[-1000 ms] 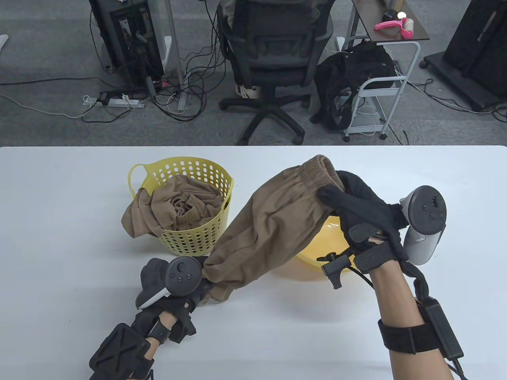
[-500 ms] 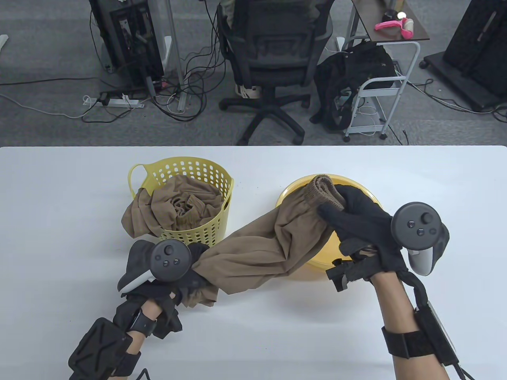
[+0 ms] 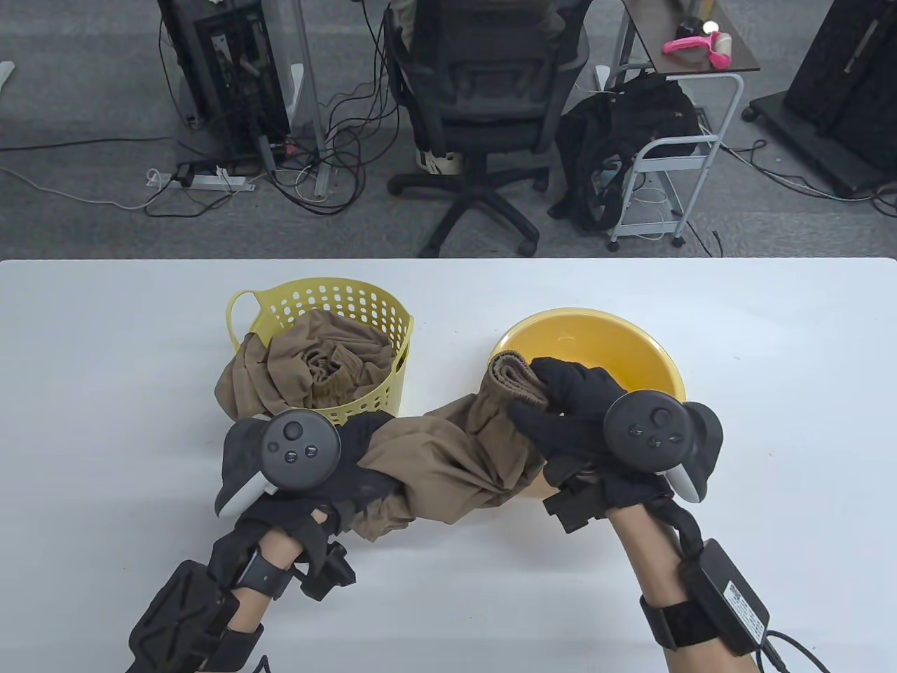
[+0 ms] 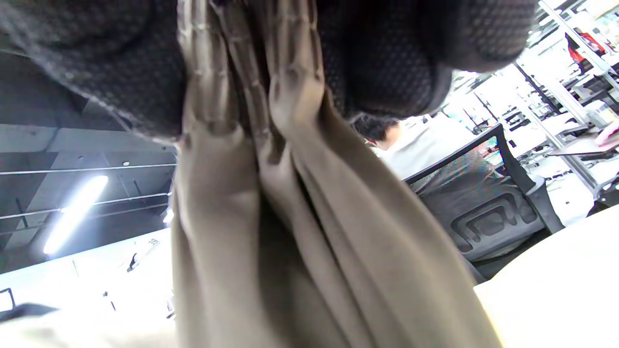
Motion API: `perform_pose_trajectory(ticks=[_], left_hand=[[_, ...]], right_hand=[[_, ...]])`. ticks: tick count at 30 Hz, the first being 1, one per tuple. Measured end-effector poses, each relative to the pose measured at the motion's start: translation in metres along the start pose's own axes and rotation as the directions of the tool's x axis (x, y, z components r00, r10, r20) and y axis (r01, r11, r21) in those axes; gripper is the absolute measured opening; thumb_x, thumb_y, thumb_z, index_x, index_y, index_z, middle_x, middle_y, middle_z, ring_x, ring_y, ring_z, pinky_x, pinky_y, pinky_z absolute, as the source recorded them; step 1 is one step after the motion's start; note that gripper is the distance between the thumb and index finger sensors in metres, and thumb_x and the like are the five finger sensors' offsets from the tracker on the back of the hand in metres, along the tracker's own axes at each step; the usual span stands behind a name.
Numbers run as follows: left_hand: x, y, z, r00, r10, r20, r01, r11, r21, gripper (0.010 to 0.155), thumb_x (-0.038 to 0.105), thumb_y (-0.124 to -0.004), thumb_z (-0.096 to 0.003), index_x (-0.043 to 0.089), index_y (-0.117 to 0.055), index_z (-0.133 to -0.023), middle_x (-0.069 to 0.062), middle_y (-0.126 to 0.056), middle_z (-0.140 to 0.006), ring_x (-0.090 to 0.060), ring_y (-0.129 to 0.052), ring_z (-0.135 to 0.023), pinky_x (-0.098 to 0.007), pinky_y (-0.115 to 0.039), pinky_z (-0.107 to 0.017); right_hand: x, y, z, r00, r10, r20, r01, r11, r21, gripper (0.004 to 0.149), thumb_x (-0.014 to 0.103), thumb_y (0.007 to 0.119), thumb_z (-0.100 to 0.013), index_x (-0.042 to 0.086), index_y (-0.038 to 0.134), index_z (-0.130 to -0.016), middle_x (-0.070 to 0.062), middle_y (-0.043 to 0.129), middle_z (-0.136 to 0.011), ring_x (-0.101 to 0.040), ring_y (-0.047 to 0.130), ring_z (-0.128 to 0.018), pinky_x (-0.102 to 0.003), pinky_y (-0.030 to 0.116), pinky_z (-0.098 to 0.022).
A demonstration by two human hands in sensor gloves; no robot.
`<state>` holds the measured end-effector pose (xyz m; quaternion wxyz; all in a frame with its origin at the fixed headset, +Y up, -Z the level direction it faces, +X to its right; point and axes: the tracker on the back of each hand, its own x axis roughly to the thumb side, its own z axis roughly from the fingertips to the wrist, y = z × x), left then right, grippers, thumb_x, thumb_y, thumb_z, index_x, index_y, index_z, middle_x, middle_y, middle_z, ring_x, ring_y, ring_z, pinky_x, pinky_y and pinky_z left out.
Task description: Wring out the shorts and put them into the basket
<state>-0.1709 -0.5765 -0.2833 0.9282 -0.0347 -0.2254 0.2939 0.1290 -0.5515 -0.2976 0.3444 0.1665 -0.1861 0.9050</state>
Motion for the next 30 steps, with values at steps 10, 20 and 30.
perform_pose_trajectory(ticks=[10,20,30], left_hand=[[0.007,-0.013,-0.007,0.976,0.217,-0.009,-0.215,0.972,0.096,0.057,0.032,-0.086,-0.0556,0.01,-0.062,-0.102,-0.03,-0.075,-0.099,-0.057,-0.086,-0.084,-0.069,-0.071,-0.054],[-0.001,-0.033,-0.012,0.861,0.498,0.1,-0.506,0.86,0.073,0.071,0.039,-0.082,-0.0568,0.009,-0.044,-0.108,-0.039,-0.044,-0.115,-0.068,-0.06,-0.1,-0.07,-0.059,-0.063],[0.014,-0.044,-0.013,0.92,0.349,0.178,-0.367,0.927,0.078,0.122,0.044,-0.099,-0.0452,-0.003,-0.005,-0.108,-0.043,-0.023,-0.115,-0.069,-0.051,-0.103,-0.07,-0.054,-0.066]], right_hand=[[0.019,0.029,0.0,1.0,0.0,0.026,-0.001,1.0,0.029,0.064,0.053,0.09,-0.047,0.001,0.084,-0.084,-0.019,0.094,-0.071,-0.039,0.095,-0.056,-0.045,0.083,-0.041],[0.019,0.045,0.002,0.989,-0.143,-0.036,0.144,0.989,0.034,0.062,0.05,0.088,-0.049,-0.002,0.085,-0.082,-0.022,0.096,-0.068,-0.039,0.098,-0.052,-0.042,0.086,-0.037],[0.019,0.055,0.007,0.96,-0.269,-0.077,0.274,0.96,0.064,0.061,0.049,0.089,-0.049,-0.003,0.086,-0.081,-0.023,0.096,-0.067,-0.039,0.1,-0.05,-0.041,0.088,-0.036]])
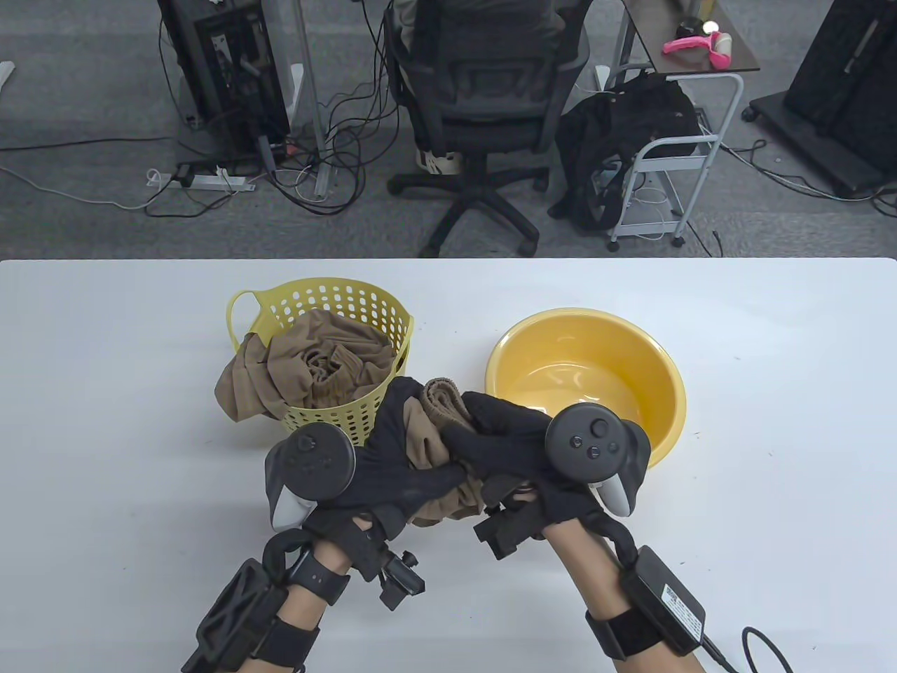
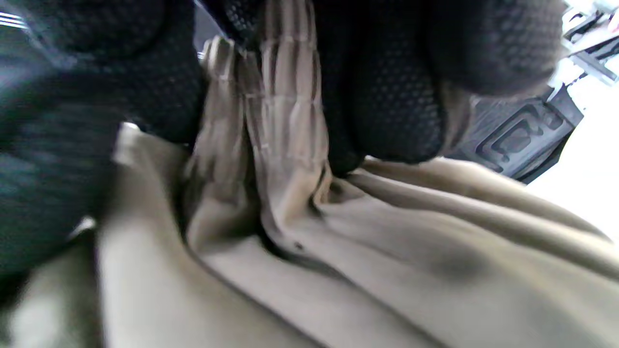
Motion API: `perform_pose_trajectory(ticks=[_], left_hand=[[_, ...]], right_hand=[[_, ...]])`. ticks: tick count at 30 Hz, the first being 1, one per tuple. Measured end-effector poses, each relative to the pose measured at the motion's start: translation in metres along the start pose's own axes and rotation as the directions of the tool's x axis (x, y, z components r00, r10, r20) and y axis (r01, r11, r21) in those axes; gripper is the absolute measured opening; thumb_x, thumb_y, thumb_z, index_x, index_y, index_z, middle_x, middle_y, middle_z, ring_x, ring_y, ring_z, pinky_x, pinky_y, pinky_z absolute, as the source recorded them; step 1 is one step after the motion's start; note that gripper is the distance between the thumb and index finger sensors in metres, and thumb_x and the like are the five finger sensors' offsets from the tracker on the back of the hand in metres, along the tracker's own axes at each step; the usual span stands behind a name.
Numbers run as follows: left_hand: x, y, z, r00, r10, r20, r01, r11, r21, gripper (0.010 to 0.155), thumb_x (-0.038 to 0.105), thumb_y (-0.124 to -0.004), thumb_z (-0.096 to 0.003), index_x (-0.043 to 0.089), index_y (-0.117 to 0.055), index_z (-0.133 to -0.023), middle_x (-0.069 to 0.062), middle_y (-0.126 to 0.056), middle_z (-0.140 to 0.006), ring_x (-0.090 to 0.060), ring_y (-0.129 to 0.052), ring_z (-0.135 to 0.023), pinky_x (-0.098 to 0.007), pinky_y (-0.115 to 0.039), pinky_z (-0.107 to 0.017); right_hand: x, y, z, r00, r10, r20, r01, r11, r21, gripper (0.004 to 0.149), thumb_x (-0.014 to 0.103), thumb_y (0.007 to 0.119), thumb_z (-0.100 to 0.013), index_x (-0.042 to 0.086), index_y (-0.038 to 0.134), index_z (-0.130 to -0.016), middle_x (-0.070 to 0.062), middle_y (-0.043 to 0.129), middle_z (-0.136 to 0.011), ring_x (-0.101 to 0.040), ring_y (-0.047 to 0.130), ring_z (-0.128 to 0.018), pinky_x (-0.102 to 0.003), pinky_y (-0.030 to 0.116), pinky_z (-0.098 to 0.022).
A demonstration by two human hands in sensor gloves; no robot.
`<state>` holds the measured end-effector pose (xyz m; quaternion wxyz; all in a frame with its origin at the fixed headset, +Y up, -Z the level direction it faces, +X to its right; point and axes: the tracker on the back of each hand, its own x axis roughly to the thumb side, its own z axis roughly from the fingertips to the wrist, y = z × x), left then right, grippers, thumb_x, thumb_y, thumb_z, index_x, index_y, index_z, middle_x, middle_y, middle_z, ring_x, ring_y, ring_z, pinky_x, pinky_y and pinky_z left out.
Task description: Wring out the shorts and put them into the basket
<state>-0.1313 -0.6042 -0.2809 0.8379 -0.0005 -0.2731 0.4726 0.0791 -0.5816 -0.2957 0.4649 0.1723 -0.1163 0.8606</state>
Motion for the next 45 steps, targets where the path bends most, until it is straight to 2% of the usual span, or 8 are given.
perform_pose_trajectory(ticks=[3,10,16,18,20,29,40,45], left_hand=[[0.004,0.001,0.002,0.991,-0.128,0.041,0.125,0.991,0.055,0.13,0.043,-0.106,-0.0385,-0.004,-0.006,-0.108,-0.041,-0.028,-0.115,-0.068,-0.063,-0.1,-0.071,-0.063,-0.063],[0.012,-0.003,0.003,0.969,-0.243,0.034,0.239,0.966,0.102,0.131,0.05,-0.109,-0.0332,-0.001,-0.016,-0.111,-0.036,-0.039,-0.115,-0.063,-0.074,-0.097,-0.073,-0.071,-0.058],[0.012,-0.004,0.004,0.96,-0.281,0.013,0.277,0.952,0.129,0.124,0.053,-0.109,-0.0328,0.005,-0.026,-0.112,-0.03,-0.049,-0.114,-0.057,-0.081,-0.093,-0.073,-0.074,-0.056],[0.012,-0.003,0.004,0.956,-0.292,0.016,0.287,0.948,0.134,0.115,0.053,-0.107,-0.0369,0.008,-0.031,-0.111,-0.029,-0.053,-0.112,-0.056,-0.083,-0.093,-0.073,-0.074,-0.056],[0.012,-0.002,0.004,0.961,-0.275,0.006,0.271,0.952,0.142,0.106,0.051,-0.106,-0.04,0.011,-0.037,-0.11,-0.029,-0.058,-0.11,-0.054,-0.086,-0.091,-0.072,-0.075,-0.056],[0.004,0.007,0.006,0.974,-0.224,-0.018,0.224,0.962,0.156,0.084,0.045,-0.104,-0.0453,0.018,-0.05,-0.104,-0.023,-0.071,-0.103,-0.045,-0.093,-0.084,-0.068,-0.079,-0.055],[-0.006,0.019,0.01,0.992,-0.117,-0.044,0.124,0.975,0.185,0.076,0.045,-0.1,-0.0487,0.019,-0.053,-0.103,-0.022,-0.073,-0.103,-0.045,-0.094,-0.084,-0.068,-0.079,-0.055],[-0.008,0.03,0.014,0.994,-0.101,-0.042,0.108,0.973,0.206,0.069,0.045,-0.099,-0.0504,0.022,-0.057,-0.101,-0.019,-0.076,-0.101,-0.043,-0.096,-0.083,-0.067,-0.079,-0.055]], right_hand=[[0.002,0.001,0.002,0.999,-0.048,0.001,0.048,0.998,0.028,0.06,0.047,0.089,-0.049,-0.004,0.087,-0.079,-0.024,0.097,-0.066,-0.039,0.1,-0.049,-0.041,0.088,-0.035],[0.01,0.002,0.005,0.998,-0.063,0.03,0.061,0.995,0.073,0.058,0.047,0.089,-0.049,-0.005,0.088,-0.074,-0.024,0.098,-0.062,-0.038,0.102,-0.046,-0.041,0.089,-0.034],[0.013,0.004,0.007,0.997,-0.068,0.046,0.062,0.991,0.115,0.057,0.047,0.089,-0.049,-0.006,0.088,-0.071,-0.024,0.098,-0.06,-0.038,0.101,-0.045,-0.042,0.088,-0.034],[0.012,0.004,0.007,0.996,-0.069,0.049,0.063,0.991,0.122,0.058,0.048,0.089,-0.049,-0.005,0.088,-0.07,-0.023,0.098,-0.06,-0.038,0.101,-0.045,-0.042,0.087,-0.034],[0.011,0.004,0.007,0.996,-0.08,0.049,0.073,0.988,0.137,0.058,0.049,0.089,-0.049,-0.005,0.087,-0.072,-0.023,0.098,-0.061,-0.039,0.1,-0.048,-0.043,0.087,-0.036],[0.001,0.005,0.009,0.995,-0.085,0.043,0.078,0.985,0.157,0.058,0.054,0.082,-0.052,0.003,0.088,-0.079,-0.018,0.097,-0.071,-0.041,0.096,-0.059,-0.047,0.082,-0.044],[-0.012,-0.006,0.008,0.992,-0.128,0.006,0.126,0.985,0.121,0.059,0.057,0.079,-0.052,0.008,0.087,-0.084,-0.017,0.093,-0.078,-0.043,0.092,-0.067,-0.054,0.077,-0.051],[-0.026,-0.013,0.005,0.989,-0.14,-0.038,0.143,0.98,0.137,0.063,0.06,0.082,-0.049,0.011,0.085,-0.088,-0.019,0.085,-0.091,-0.051,0.081,-0.082,-0.064,0.072,-0.056]])
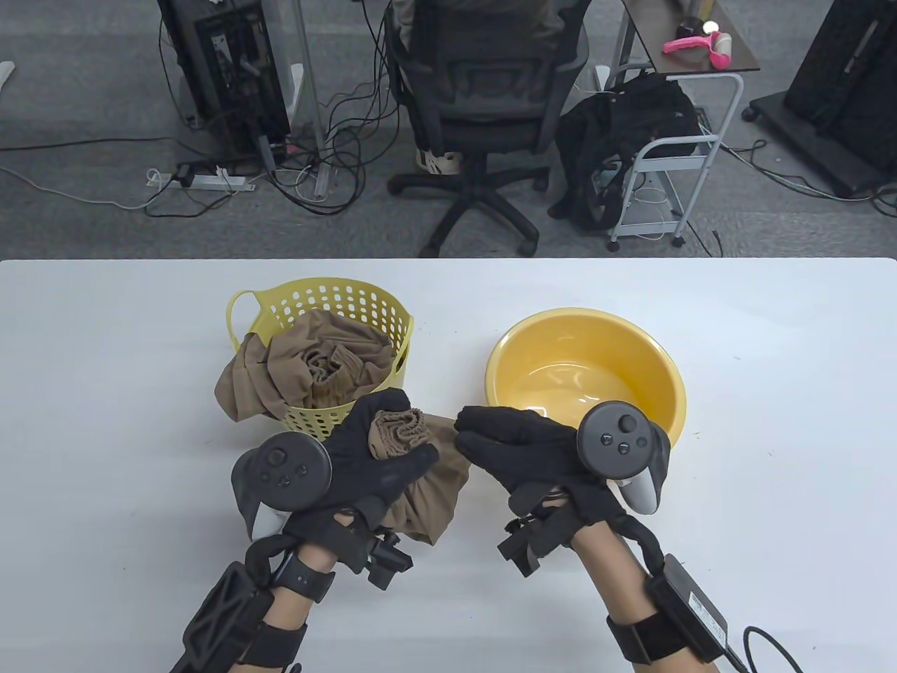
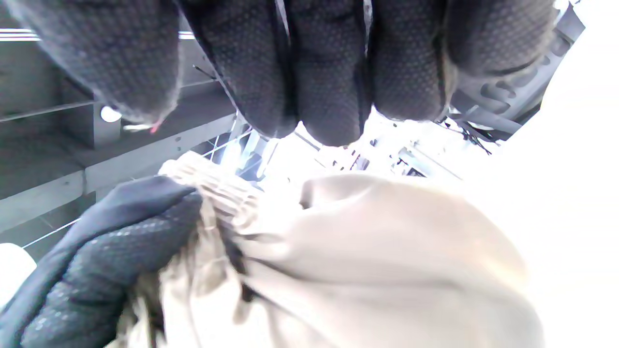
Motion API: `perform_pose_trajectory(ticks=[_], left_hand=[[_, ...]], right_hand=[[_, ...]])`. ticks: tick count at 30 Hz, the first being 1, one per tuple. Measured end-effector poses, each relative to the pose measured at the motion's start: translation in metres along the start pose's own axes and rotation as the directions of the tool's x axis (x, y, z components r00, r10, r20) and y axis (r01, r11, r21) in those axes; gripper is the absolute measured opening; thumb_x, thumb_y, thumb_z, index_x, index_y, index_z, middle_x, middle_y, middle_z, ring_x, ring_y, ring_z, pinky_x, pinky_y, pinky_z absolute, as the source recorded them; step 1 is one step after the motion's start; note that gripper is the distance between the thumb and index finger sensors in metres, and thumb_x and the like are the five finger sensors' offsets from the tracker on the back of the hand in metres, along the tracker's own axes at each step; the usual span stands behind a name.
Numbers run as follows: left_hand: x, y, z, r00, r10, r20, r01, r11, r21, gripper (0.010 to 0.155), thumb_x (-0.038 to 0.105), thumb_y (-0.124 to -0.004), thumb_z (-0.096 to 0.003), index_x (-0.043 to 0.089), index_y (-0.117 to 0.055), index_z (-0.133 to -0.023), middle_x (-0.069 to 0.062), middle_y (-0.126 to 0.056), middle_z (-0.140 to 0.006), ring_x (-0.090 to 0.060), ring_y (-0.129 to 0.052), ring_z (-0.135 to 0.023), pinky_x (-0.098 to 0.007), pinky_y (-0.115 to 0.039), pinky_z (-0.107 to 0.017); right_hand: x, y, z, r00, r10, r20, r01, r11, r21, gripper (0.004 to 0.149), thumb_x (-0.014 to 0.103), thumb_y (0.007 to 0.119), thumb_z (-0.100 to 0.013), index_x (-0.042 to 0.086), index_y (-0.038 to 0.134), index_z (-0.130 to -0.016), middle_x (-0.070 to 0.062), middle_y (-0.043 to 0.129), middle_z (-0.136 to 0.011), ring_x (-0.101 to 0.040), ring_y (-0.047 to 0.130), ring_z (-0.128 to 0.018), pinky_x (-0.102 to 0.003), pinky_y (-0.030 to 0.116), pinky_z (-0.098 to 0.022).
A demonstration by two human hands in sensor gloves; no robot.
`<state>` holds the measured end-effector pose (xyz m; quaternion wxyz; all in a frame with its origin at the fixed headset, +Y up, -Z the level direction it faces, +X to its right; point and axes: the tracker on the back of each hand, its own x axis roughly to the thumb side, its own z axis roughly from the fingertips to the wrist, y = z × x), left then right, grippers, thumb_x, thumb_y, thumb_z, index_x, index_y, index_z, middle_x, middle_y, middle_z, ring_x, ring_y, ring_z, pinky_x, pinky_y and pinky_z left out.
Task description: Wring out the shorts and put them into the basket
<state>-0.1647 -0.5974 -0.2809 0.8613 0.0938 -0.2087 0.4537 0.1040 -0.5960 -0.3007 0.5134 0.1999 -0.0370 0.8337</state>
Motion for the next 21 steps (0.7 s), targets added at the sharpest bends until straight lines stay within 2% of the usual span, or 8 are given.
perform_pose_trajectory(ticks=[3,7,12,16,21], left_hand=[[0.0,0.008,0.0,0.999,0.046,0.009,-0.046,0.999,0.011,0.066,0.045,-0.099,-0.0503,0.024,-0.06,-0.1,-0.018,-0.078,-0.1,-0.042,-0.097,-0.082,-0.067,-0.08,-0.055],[0.0,0.019,0.0,0.991,0.123,0.042,-0.124,0.992,0.009,0.064,0.046,-0.099,-0.0492,0.026,-0.063,-0.099,-0.015,-0.081,-0.099,-0.04,-0.099,-0.082,-0.066,-0.08,-0.057],[-0.009,0.029,-0.001,0.948,0.309,0.071,-0.308,0.951,-0.02,0.064,0.047,-0.1,-0.047,0.028,-0.065,-0.097,-0.013,-0.083,-0.098,-0.038,-0.101,-0.08,-0.065,-0.081,-0.057],[-0.012,0.031,-0.002,0.898,0.419,0.133,-0.411,0.908,-0.087,0.063,0.046,-0.1,-0.047,0.029,-0.066,-0.097,-0.012,-0.084,-0.098,-0.037,-0.101,-0.081,-0.065,-0.081,-0.059],[-0.009,0.027,-0.006,0.841,0.504,0.197,-0.477,0.862,-0.17,0.063,0.046,-0.101,-0.0466,0.029,-0.067,-0.097,-0.012,-0.084,-0.099,-0.038,-0.1,-0.082,-0.065,-0.081,-0.059]], right_hand=[[-0.01,-0.002,-0.002,0.999,-0.031,-0.04,0.033,0.998,0.052,0.069,0.064,0.081,-0.048,0.012,0.081,-0.093,-0.02,0.079,-0.098,-0.056,0.073,-0.089,-0.071,0.068,-0.058],[-0.023,-0.004,-0.006,0.991,-0.092,-0.099,0.103,0.989,0.107,0.077,0.068,0.079,-0.047,0.012,0.074,-0.1,-0.023,0.071,-0.103,-0.06,0.065,-0.093,-0.074,0.065,-0.059],[-0.037,-0.003,-0.011,0.967,-0.206,-0.147,0.229,0.96,0.159,0.089,0.077,0.073,-0.046,0.013,0.064,-0.107,-0.026,0.059,-0.11,-0.065,0.053,-0.096,-0.077,0.061,-0.06],[-0.045,0.004,-0.014,0.935,-0.293,-0.198,0.333,0.918,0.215,0.097,0.081,0.071,-0.045,0.013,0.054,-0.112,-0.029,0.052,-0.112,-0.068,0.048,-0.096,-0.078,0.06,-0.06],[-0.053,0.024,-0.016,0.9,-0.354,-0.254,0.424,0.845,0.326,0.103,0.084,0.069,-0.044,0.014,0.046,-0.115,-0.033,0.043,-0.113,-0.073,0.045,-0.094,-0.08,0.06,-0.059]])
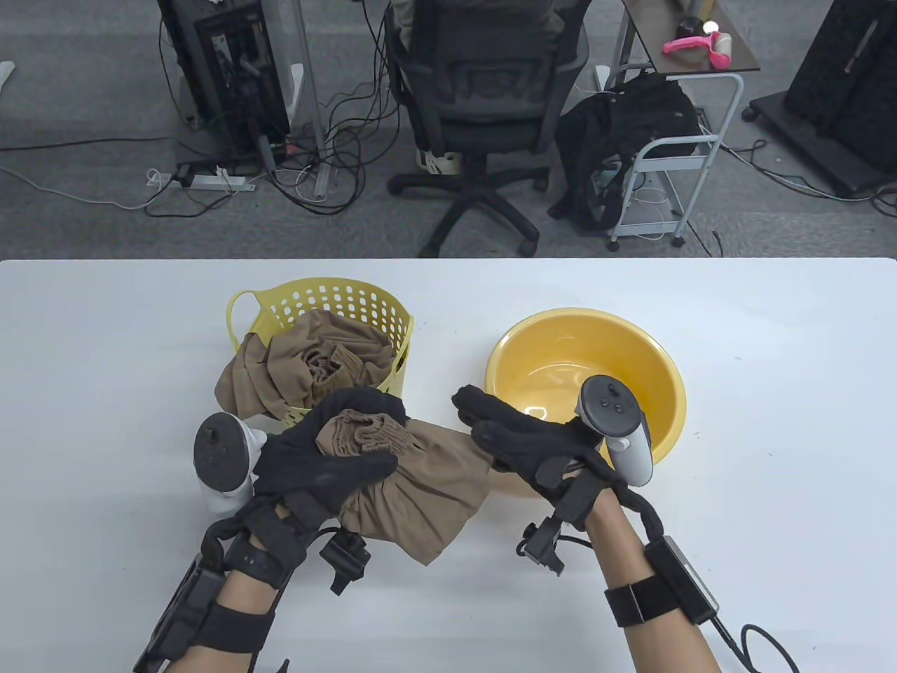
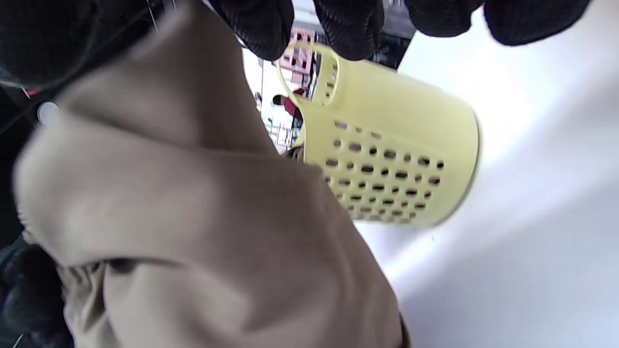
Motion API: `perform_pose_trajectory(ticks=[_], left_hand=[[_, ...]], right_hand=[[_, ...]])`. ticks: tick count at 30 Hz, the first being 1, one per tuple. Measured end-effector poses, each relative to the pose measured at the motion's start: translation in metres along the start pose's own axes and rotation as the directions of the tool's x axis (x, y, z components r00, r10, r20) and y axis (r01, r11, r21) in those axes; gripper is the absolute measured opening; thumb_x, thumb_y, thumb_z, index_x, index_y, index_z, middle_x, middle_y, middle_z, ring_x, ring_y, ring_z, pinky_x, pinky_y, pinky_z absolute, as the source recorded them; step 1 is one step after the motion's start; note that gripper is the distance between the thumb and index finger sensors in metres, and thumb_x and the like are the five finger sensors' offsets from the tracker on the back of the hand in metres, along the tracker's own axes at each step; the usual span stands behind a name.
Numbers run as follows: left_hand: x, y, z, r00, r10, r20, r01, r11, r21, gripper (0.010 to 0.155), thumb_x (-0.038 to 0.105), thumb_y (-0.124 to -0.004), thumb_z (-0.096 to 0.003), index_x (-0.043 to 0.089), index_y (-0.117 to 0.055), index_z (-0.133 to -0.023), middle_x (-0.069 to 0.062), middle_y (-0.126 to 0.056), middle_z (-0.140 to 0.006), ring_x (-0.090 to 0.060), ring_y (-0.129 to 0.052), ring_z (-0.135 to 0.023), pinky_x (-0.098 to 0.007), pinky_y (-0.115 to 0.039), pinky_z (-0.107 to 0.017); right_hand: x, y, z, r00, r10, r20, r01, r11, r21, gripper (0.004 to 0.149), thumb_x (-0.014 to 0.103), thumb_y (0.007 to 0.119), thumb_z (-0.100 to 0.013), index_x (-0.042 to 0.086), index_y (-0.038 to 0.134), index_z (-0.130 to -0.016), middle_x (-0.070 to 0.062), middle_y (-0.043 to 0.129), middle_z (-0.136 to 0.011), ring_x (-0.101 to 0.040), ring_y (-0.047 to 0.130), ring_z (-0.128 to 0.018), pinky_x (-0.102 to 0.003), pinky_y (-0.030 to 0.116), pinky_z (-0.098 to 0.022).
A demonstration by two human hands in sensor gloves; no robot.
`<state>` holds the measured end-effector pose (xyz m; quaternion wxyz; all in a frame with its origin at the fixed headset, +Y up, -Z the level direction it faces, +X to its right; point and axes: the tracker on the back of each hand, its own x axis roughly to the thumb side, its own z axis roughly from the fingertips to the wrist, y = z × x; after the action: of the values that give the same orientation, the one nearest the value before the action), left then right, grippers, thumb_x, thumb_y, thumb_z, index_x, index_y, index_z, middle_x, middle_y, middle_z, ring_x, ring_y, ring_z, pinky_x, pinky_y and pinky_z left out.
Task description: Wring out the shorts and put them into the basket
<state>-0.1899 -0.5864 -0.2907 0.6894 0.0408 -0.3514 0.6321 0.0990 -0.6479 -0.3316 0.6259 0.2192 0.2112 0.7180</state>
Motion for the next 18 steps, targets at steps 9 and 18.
perform_pose_trajectory(ticks=[9,18], left_hand=[[-0.004,-0.011,-0.007,0.992,0.107,0.071,-0.102,0.992,-0.077,0.063,0.045,-0.102,-0.0452,0.031,-0.068,-0.097,-0.011,-0.084,-0.1,-0.039,-0.099,-0.084,-0.066,-0.079,-0.061],[-0.011,-0.02,-0.011,0.984,0.158,0.079,-0.148,0.982,-0.121,0.063,0.045,-0.101,-0.0455,0.032,-0.068,-0.097,-0.011,-0.083,-0.101,-0.039,-0.098,-0.086,-0.066,-0.078,-0.063]], right_hand=[[-0.017,0.035,-0.012,0.984,-0.176,-0.018,0.173,0.938,0.3,0.118,0.088,0.07,-0.042,0.014,0.016,-0.115,-0.036,0.022,-0.114,-0.079,0.036,-0.092,-0.085,0.062,-0.054],[-0.02,0.059,-0.014,0.94,-0.339,-0.046,0.316,0.807,0.499,0.129,0.082,0.081,-0.041,0.007,0.001,-0.109,-0.038,0.019,-0.111,-0.075,0.052,-0.092,-0.067,0.077,-0.057]])
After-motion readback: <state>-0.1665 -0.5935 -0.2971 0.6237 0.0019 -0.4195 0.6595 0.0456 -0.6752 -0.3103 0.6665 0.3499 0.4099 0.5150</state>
